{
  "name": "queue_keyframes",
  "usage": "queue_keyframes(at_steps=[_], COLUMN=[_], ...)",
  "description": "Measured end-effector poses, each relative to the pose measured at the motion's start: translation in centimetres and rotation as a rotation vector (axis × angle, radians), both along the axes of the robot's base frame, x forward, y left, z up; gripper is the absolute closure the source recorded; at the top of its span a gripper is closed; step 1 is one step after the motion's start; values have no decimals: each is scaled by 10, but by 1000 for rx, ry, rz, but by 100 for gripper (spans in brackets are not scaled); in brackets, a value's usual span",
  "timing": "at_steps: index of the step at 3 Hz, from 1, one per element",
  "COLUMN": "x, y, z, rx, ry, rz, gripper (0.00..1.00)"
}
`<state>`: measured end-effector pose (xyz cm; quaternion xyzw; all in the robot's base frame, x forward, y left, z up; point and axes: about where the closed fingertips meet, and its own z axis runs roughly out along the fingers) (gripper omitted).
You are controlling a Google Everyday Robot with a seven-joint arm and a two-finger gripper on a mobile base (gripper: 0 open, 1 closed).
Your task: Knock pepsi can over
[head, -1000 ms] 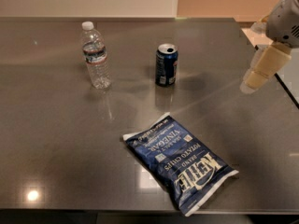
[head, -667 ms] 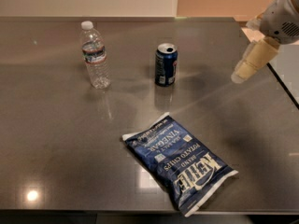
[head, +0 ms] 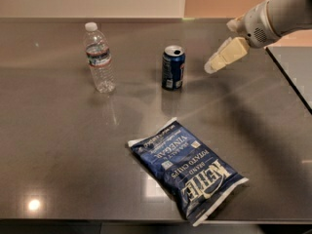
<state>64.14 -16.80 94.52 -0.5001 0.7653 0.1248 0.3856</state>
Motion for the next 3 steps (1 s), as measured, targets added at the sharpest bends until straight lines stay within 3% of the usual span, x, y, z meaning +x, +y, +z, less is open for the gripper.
queue_keyframes(at_steps=[1, 2, 3], x=[9, 12, 10], y=[36, 50, 80], z=[-10, -13, -28], rx=[84, 115, 152], ry=[-4, -6, 9], rz=[33, 45, 94], gripper=[0, 0, 0])
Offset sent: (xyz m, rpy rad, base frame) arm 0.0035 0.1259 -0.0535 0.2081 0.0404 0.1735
